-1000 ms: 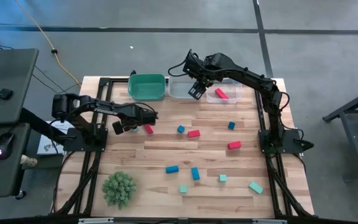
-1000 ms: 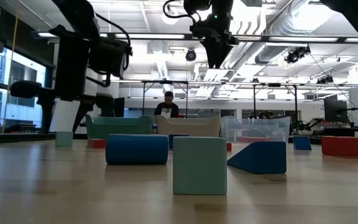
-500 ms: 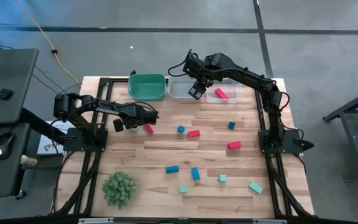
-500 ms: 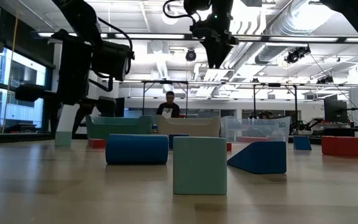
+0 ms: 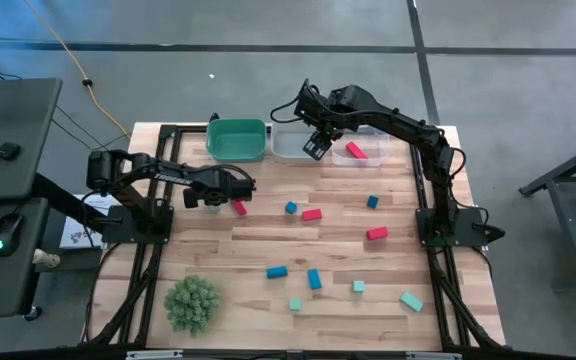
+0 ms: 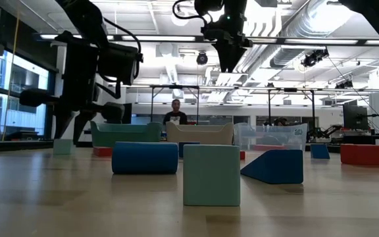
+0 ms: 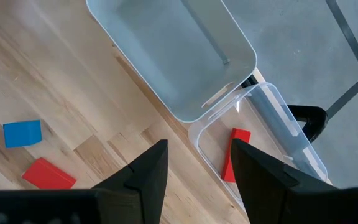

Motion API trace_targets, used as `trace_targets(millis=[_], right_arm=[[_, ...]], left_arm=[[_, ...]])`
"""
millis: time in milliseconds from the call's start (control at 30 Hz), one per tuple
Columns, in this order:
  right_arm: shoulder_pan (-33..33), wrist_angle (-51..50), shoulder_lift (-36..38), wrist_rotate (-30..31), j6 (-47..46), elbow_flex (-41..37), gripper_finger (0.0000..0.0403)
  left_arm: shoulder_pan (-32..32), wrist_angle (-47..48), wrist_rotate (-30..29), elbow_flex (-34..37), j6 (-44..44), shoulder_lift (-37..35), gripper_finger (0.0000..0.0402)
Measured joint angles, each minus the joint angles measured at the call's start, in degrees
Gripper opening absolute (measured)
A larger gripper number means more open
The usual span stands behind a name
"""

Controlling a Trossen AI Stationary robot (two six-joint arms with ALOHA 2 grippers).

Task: Sort & place blocks by color
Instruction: Put the light blue block into the green bin

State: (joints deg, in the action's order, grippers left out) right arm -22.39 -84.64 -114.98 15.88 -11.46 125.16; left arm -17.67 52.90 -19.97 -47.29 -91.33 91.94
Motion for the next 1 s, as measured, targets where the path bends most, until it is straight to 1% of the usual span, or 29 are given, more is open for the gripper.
trace_targets(millis=[300,700,867,1000], right_arm=[[0.0,0.0,0.0,0.0,0.0,0.0,0.0165],[0.0,0.2,0.0,0.0,0.0,0.0,0.0165],[0.0,0.8,0.0,0.0,0.0,0.0,0.0165],[0.0,1.1,0.0,0.0,0.0,0.0,0.0165]], left_arm=[[0.8,0.0,-0.4,0.1,0.3,0.0,0.0001],[1.1,-1.0,0.2,0.1,6.0,-2.2,0.0000],[1.8,-2.7,0.0,0.1,8.1,-4.1,0.0000],[2.6,-5.0,-1.4,0.1,9.8,-6.4,0.0000]])
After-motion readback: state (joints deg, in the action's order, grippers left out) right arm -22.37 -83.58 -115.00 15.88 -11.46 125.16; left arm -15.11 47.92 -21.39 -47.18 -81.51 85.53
